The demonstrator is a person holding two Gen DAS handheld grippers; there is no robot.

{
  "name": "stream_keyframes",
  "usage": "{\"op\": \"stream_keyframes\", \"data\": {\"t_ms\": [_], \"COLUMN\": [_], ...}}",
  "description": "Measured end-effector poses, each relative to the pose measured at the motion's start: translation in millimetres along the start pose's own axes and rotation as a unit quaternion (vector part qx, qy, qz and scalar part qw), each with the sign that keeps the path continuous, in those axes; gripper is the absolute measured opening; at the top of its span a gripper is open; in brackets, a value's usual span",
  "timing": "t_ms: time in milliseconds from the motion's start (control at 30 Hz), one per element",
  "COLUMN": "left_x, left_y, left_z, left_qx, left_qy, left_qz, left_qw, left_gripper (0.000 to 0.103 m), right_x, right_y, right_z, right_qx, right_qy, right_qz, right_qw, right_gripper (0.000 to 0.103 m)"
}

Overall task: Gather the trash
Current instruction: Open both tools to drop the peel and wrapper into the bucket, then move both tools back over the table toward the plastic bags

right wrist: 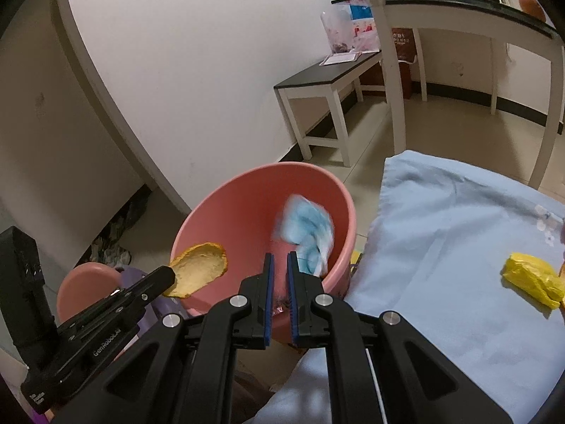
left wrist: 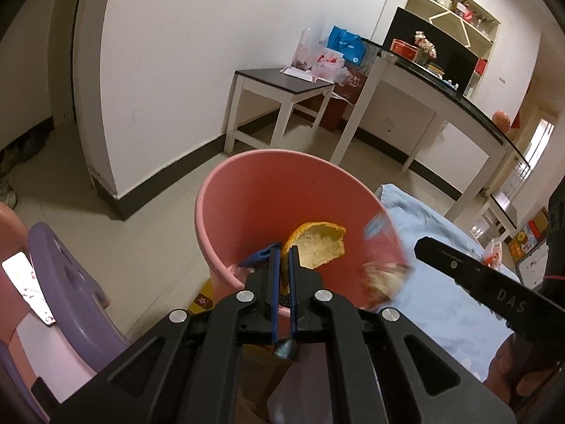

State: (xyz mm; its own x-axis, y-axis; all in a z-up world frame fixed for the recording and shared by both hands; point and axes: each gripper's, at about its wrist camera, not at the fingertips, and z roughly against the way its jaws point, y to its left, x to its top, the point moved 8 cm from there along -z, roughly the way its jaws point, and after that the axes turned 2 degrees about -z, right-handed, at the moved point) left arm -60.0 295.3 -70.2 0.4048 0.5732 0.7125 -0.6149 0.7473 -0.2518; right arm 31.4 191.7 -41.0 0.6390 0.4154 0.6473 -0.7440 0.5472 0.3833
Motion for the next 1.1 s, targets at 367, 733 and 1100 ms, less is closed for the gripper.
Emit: {"op": "stream_keyframes", "data": {"t_ms": [367,733,1100], "left_x": [-1,-4,-8], "left_y": [4,-7,-34], "left_z": [-5,11,33], "left_qx": [-0.018,-0.024,-0.038], "left_qy": [0.007,0.002,-0.005], "left_qz": [0.021,0.013,-0.011], "left_qw": [0.9996,0.9996,0.9992], "left_gripper": [0.030,0.032,0.032], "right_x": [-6,-9,-32], "right_y": [-7,-4,-17], "right_z": [-4,24,61], "right_qx": [0.010,0.016,0.008], "right_qy": [0.011,-0.009,-0.020], "right_qz": [-0.012,-0.011,-0.023], "right_qw": [1.000,1.000,1.000], "right_gripper": [0.024,0.041,0.046]}}
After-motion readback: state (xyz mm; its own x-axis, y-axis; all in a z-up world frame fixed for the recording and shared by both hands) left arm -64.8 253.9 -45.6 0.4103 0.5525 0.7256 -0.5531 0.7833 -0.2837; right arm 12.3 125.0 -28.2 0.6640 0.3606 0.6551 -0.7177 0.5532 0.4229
